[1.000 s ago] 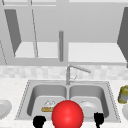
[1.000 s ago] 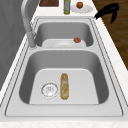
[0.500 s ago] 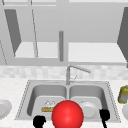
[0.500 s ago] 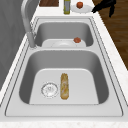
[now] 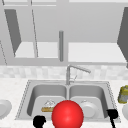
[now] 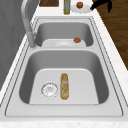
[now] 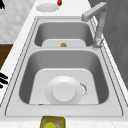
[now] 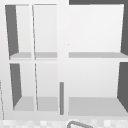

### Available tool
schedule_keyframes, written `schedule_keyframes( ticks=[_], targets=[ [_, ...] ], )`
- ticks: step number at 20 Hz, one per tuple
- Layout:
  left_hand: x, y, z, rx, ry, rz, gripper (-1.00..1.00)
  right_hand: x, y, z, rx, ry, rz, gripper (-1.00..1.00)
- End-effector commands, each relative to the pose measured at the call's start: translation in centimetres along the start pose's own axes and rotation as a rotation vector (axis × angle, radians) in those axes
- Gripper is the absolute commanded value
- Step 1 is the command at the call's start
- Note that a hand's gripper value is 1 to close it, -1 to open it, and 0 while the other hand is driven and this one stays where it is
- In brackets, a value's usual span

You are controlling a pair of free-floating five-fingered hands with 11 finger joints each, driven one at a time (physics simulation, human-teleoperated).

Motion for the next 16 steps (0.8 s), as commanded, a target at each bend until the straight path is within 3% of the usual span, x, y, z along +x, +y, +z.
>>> schedule_keyframes(
  ticks=[1,16],
  targets=[
    [0.0,0.0,0.0,0.0,0.0,0.0,0.0,-2.6,-1.1,0.1,0.058,-0.005,0.007,-1.0],
    [0.0,0.0,0.0,0.001,0.001,-0.001,0.0,-12.6,-5.8,1.0,0.193,-0.008,0.01,-1.0]
  ],
)
